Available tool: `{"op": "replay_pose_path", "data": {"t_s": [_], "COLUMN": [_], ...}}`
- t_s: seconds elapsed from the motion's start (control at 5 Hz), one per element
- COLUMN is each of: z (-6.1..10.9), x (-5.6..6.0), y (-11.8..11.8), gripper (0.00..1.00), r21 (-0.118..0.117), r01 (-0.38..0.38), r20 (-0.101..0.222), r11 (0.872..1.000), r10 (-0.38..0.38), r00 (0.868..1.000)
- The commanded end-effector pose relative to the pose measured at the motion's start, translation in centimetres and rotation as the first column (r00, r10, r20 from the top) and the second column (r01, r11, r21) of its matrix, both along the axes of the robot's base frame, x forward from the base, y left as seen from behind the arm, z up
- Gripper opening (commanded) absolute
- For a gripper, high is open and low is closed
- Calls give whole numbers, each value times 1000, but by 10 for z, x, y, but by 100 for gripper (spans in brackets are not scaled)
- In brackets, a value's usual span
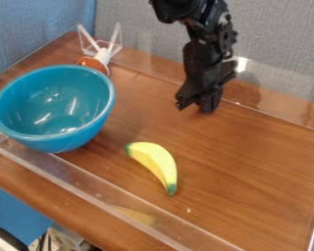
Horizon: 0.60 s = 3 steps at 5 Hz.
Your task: Remove the yellow object from the blue bowl and put it on the table
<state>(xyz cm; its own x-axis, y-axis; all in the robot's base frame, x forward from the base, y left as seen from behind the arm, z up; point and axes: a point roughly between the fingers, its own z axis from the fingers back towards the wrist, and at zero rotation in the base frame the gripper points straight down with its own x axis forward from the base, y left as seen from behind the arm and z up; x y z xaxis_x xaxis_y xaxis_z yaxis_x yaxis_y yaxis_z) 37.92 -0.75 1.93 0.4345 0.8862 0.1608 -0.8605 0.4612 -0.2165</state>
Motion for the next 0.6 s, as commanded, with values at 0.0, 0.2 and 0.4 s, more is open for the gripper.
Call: {"op": "replay_pose_path", "data": {"t_s": [0.0,0.2,0.4], "z": [-12,-9,-6], "x": [-13,-19,-23], "y": [-5,-8,-11], "gripper": [0,0,0], "r21": [-6,-11,-18], "r01": [-2,-7,-16], "r20": [-53,-60,-68], "r11": [1000,1000,1000], "r10": [1,7,15], "r00": [999,998,998]}}
